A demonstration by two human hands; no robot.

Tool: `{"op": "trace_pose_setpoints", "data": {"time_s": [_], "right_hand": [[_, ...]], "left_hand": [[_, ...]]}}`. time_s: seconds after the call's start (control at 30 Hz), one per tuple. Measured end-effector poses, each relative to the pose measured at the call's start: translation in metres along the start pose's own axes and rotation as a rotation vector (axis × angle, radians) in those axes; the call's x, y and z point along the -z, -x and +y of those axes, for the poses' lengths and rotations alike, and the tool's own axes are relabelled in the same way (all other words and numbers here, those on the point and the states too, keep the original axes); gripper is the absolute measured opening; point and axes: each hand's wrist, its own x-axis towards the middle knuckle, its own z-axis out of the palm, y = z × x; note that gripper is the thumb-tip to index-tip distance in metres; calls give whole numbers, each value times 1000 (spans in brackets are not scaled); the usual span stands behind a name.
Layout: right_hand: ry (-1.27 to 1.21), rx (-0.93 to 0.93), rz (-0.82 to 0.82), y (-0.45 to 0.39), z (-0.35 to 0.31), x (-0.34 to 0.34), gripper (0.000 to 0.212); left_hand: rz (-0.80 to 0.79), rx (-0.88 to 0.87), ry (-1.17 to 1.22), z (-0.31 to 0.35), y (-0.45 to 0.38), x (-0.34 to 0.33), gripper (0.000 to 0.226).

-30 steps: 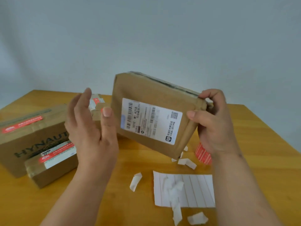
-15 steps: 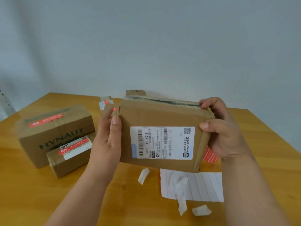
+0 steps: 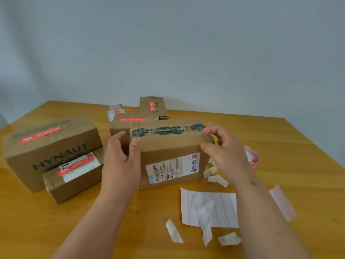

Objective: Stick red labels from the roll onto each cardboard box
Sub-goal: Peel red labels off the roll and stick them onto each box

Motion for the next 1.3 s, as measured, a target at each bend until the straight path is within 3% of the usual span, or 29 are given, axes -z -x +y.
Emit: {"op": "trace_pose_setpoints", "data": {"time_s": [0.1,0.17,0.33,0.43,0.53,0.7,0.8,0.97,1.07,1.2,1.3], "right_hand": [[115,-49,127,4,-1,20,20],[182,-76,117,12,1,33,17],[365,-110,99,38,9,57,14],[421,-139,51,53,12,59,11],[446,-134,-111,63,15,41,6],[538,-70,-429,73,27,3,33],[496,-92,-493,74,35,-8,33],[495,-114,-452,72,39,-13,24],[431,-123,-362,70,36,-7,23],[401,-24,-184,63,16,9,25],[337,-7,-215,62,1,19,16]], "left_hand": [[101,-186,-163,9,6,-1,48],[126,-312,-229,17,17,-4,45],[18,-584,-254,25,48,-20,36],[-110,-549,-256,29,62,-32,27],[-220,-460,-320,22,68,-41,23],[-515,-439,-694,-2,60,-42,50],[-702,-475,-881,-16,58,-42,54],[-678,-528,-838,-28,52,-45,23],[-622,-491,-691,-27,48,-49,7],[-538,-220,-300,-15,48,-48,17],[-586,-68,-72,-6,46,-45,15]]}}
